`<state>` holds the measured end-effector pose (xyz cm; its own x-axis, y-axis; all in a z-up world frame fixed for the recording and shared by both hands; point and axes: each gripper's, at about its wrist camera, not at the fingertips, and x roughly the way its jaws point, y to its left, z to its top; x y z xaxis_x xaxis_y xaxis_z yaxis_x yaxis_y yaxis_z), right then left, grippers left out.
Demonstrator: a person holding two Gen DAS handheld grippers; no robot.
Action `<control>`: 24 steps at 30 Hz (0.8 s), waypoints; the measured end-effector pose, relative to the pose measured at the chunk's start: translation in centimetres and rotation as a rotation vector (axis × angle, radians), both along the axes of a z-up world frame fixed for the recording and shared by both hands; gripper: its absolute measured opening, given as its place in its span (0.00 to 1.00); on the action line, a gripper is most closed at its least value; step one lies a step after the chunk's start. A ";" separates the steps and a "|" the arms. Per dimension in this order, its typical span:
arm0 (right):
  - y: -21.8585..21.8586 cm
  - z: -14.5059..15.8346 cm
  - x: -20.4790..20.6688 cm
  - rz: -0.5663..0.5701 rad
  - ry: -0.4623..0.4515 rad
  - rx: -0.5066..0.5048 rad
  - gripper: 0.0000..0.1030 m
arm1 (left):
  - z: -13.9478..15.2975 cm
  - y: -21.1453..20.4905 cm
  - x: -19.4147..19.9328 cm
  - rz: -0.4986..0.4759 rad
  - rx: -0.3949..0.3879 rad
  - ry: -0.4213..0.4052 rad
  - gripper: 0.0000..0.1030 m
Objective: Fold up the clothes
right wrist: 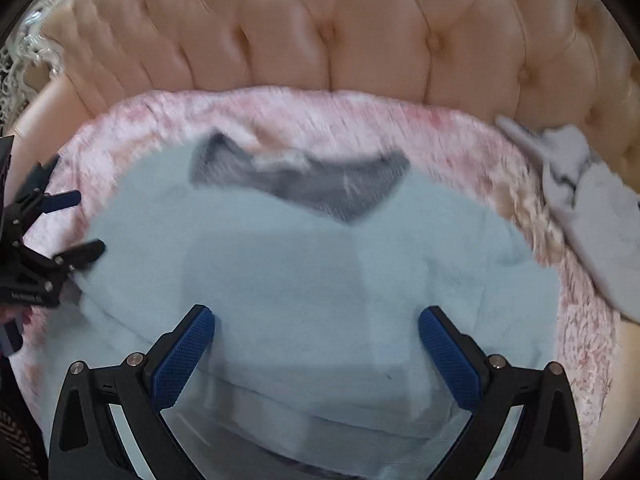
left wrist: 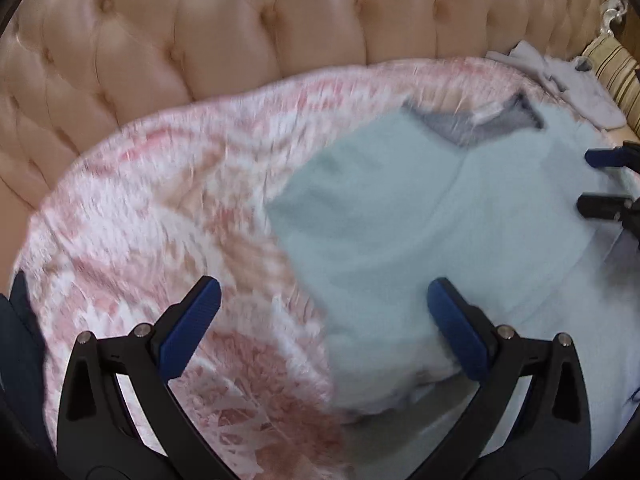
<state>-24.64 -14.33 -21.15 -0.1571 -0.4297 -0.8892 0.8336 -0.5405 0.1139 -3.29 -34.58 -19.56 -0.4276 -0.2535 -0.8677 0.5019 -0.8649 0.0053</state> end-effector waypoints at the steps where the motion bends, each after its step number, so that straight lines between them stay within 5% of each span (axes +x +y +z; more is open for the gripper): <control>1: 0.5 0.2 -0.1 0.003 -0.007 -0.023 1.00 | 0.4 -0.3 0.2 0.006 -0.005 0.012 1.00; 7: 6.5 4.8 -3.3 -0.122 -0.008 -0.259 1.00 | 3.2 -1.5 0.2 0.025 -0.029 0.087 1.00; 9: 8.2 4.9 -5.3 -0.230 0.026 -0.256 1.00 | 3.8 -1.4 -1.5 0.003 -0.020 0.093 1.00; 15: 3.4 2.2 -5.3 -0.102 0.002 -0.131 1.00 | 1.3 0.4 -6.8 -0.070 -0.041 0.022 1.00; 18: 2.1 -0.8 -6.2 -0.101 0.028 0.043 1.00 | -0.4 -0.8 -6.4 -0.042 0.048 0.039 1.00; 21: 3.4 -0.4 -7.6 -0.151 -0.017 -0.034 1.00 | -1.0 -2.2 -5.6 -0.014 0.143 0.065 1.00; 24: 5.1 1.4 -7.6 -0.206 0.007 -0.096 1.00 | -0.7 -1.9 -5.8 -0.016 0.118 0.050 1.00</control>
<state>-32.29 -9.26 -19.71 -0.2570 -0.4707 -0.8440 0.7074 -0.6867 0.1676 -9.09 -36.48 -20.27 -0.4740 -0.1433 -0.8688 0.4852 -0.8659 -0.1219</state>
